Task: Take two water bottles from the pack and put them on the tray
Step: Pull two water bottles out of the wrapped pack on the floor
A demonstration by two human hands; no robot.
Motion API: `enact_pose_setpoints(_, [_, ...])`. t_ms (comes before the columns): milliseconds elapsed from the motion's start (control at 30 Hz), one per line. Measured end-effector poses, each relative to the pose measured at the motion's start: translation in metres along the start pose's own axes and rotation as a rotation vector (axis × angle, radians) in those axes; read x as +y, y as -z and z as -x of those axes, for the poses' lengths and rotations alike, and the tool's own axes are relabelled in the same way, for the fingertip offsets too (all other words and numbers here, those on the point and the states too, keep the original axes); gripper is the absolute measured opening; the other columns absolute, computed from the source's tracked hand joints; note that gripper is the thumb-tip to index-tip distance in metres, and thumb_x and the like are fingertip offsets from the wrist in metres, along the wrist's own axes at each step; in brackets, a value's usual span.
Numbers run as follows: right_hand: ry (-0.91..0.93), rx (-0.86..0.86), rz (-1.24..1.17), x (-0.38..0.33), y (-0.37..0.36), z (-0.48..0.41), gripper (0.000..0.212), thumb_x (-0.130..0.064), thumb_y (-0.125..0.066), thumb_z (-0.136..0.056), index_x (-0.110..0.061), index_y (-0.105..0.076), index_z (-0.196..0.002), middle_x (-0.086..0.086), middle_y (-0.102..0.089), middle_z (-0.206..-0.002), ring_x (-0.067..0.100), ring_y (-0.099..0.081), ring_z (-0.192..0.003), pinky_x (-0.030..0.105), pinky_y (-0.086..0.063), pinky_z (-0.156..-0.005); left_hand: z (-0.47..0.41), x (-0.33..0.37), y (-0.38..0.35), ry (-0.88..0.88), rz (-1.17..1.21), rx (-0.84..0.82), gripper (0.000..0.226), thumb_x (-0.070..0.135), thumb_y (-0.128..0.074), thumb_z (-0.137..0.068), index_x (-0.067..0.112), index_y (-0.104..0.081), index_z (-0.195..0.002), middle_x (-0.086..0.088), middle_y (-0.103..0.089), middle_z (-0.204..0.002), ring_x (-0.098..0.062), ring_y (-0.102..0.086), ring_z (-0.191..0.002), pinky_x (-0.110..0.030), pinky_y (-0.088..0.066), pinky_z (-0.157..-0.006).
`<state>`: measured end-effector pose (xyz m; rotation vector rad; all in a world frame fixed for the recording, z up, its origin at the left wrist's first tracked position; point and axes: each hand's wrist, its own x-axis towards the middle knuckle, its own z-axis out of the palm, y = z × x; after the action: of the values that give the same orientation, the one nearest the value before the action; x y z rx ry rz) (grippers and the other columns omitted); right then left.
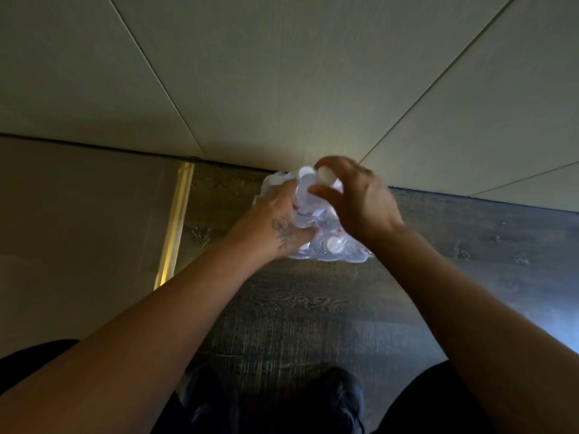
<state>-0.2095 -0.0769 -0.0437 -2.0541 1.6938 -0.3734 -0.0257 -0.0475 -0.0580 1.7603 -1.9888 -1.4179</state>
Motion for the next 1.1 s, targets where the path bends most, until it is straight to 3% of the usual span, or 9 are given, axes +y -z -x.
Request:
enact_pose_setpoints(167, [-0.041, 0.294, -0.212, -0.027, 0.064, 0.0, 0.033, -0.039, -0.067, -0.104, -0.016, -0.068, -0.127, 0.0, -0.076, -0.113, 0.016, -0.069, -0.098, 0.029, -0.047, -0.072, -0.011, -0.003, 0.012, -0.009, 0.188, 0.027, 0.099, 0.053, -0.097, -0.079, 0.031, -0.048, -0.161, 0.016, -0.061, -0.154, 0.003, -0.054, -0.126, -0.009, -0.037, -0.086])
enact_pose_setpoints(267, [-0.044, 0.378, -0.317, -0.037, 0.082, -0.007, 0.032, -0.038, -0.064, -0.105, -0.014, -0.07, -0.126, -0.008, -0.074, -0.104, 0.008, -0.067, -0.093, 0.026, -0.05, -0.079, -0.016, 0.005, 0.011, 0.011, 0.286, -0.002, 0.105, 0.064, -0.101, -0.063, 0.038, -0.051, -0.151, 0.038, -0.062, -0.124, 0.029, -0.057, -0.106, -0.013, -0.045, -0.089])
enact_pose_setpoints(400, [-0.004, 0.422, -0.356, -0.043, 0.089, -0.01, 0.035, -0.037, -0.063, -0.105, -0.01, -0.07, -0.126, -0.013, -0.069, -0.101, 0.005, -0.065, -0.09, 0.021, -0.051, -0.081, -0.022, 0.013, 0.008, -0.007, 0.372, 0.056, 0.101, 0.051, -0.108, -0.057, 0.036, -0.059, -0.144, 0.016, -0.077, -0.133, -0.005, -0.074, -0.123, -0.044, -0.061, -0.112])
enact_pose_setpoints(567, [0.081, 0.467, -0.37, -0.044, 0.087, -0.013, 0.038, -0.036, -0.063, -0.107, -0.004, -0.07, -0.125, -0.009, -0.072, -0.1, 0.013, -0.072, -0.091, 0.028, -0.057, -0.083, -0.016, 0.021, 0.011, -0.01, 0.392, 0.085, 0.102, 0.035, -0.109, -0.061, 0.031, -0.059, -0.15, 0.01, -0.079, -0.135, -0.011, -0.077, -0.122, -0.047, -0.062, -0.112])
enact_pose_setpoints(667, [0.075, 0.475, -0.382, -0.03, 0.076, -0.017, 0.046, -0.041, -0.04, -0.113, -0.006, -0.069, -0.122, -0.008, -0.072, -0.096, 0.016, -0.072, -0.09, 0.042, -0.06, -0.08, -0.016, 0.017, 0.016, 0.003, 0.4, 0.092, 0.098, 0.02, -0.108, -0.063, 0.026, -0.06, -0.148, 0.005, -0.08, -0.134, -0.015, -0.078, -0.121, -0.051, -0.062, -0.112])
enact_pose_setpoints(767, [-0.066, 0.385, -0.459, -0.014, 0.056, -0.018, 0.064, -0.052, -0.021, -0.11, -0.011, -0.07, -0.103, 0.003, -0.073, -0.09, 0.021, -0.069, -0.087, 0.051, -0.057, -0.08, -0.018, 0.013, 0.019, 0.038, 0.387, 0.124, 0.094, 0.011, -0.106, -0.063, 0.025, -0.061, -0.143, 0.005, -0.079, -0.13, -0.017, -0.077, -0.119, -0.055, -0.062, -0.11])
enact_pose_setpoints(867, [-0.199, 0.103, -0.304, -0.001, 0.026, -0.015, 0.046, -0.048, -0.035, -0.11, -0.027, -0.066, -0.084, -0.01, -0.072, -0.079, 0.009, -0.068, -0.078, 0.033, -0.049, -0.067, -0.02, 0.01, 0.019, 0.083, 0.438, 0.182, 0.089, 0.001, -0.106, -0.059, 0.031, -0.061, -0.13, 0.005, -0.08, -0.122, -0.017, -0.078, -0.114, -0.058, -0.064, -0.105])
enact_pose_setpoints(933, [-0.185, -0.104, -0.064, 0.01, 0.002, -0.01, 0.031, -0.037, -0.053, -0.109, -0.015, -0.071, -0.097, -0.001, -0.07, -0.092, 0.023, -0.071, -0.086, 0.032, -0.047, -0.063, -0.02, 0.01, 0.02, 0.108, 0.457, 0.19, 0.089, 0.003, -0.106, -0.058, 0.037, -0.06, -0.126, 0.007, -0.081, -0.118, -0.015, -0.078, -0.111, -0.056, -0.066, -0.103])
enact_pose_setpoints(1100, [-0.195, -0.217, 0.229, 0.018, -0.031, -0.002, 0.039, -0.038, -0.066, -0.104, -0.01, -0.067, -0.13, 0.016, -0.064, -0.129, 0.033, -0.063, -0.119, 0.049, -0.059, -0.095, -0.022, 0.009, 0.022, 0.133, 0.471, 0.204, 0.091, 0.008, -0.106, -0.057, 0.029, -0.064, -0.136, 0.009, -0.081, -0.118, -0.012, -0.078, -0.108, -0.05, -0.066, -0.1])
